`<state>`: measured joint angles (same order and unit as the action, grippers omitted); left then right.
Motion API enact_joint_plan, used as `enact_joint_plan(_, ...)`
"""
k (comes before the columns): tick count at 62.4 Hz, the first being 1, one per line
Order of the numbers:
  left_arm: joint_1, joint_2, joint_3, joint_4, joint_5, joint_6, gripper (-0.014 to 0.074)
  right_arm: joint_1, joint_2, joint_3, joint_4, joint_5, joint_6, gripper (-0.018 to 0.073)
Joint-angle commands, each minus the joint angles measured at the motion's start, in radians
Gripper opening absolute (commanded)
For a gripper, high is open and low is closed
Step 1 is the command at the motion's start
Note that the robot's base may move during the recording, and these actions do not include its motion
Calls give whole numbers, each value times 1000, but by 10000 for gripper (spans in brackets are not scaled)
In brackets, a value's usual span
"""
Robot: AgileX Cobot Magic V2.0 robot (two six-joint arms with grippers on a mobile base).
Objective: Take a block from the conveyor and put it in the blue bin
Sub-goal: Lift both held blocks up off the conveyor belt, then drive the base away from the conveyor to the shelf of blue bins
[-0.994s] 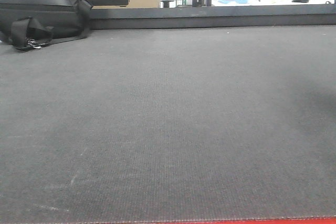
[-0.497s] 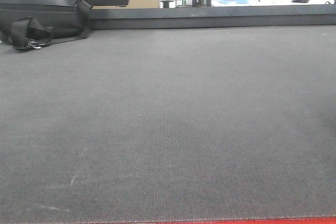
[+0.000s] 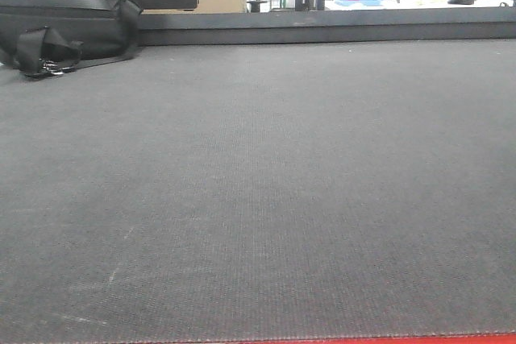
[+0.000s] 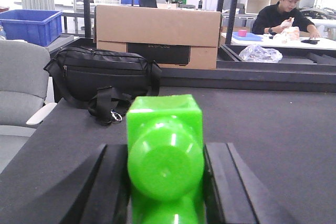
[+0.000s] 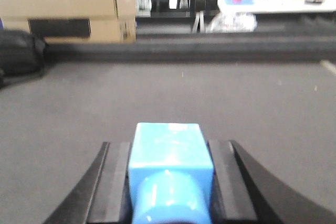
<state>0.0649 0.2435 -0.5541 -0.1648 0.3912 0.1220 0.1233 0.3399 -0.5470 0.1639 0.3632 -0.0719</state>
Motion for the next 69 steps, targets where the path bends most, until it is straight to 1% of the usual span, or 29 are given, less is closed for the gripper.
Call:
enact_joint_plan(1,-6,-6,2,1,-15,-4,-111,0,-25,1,-8,-32,-9,-162)
enact_joint_plan(69,-6,-6,2,1,-21,-4,-111,0,-32,1,-8,-34,-9,-162)
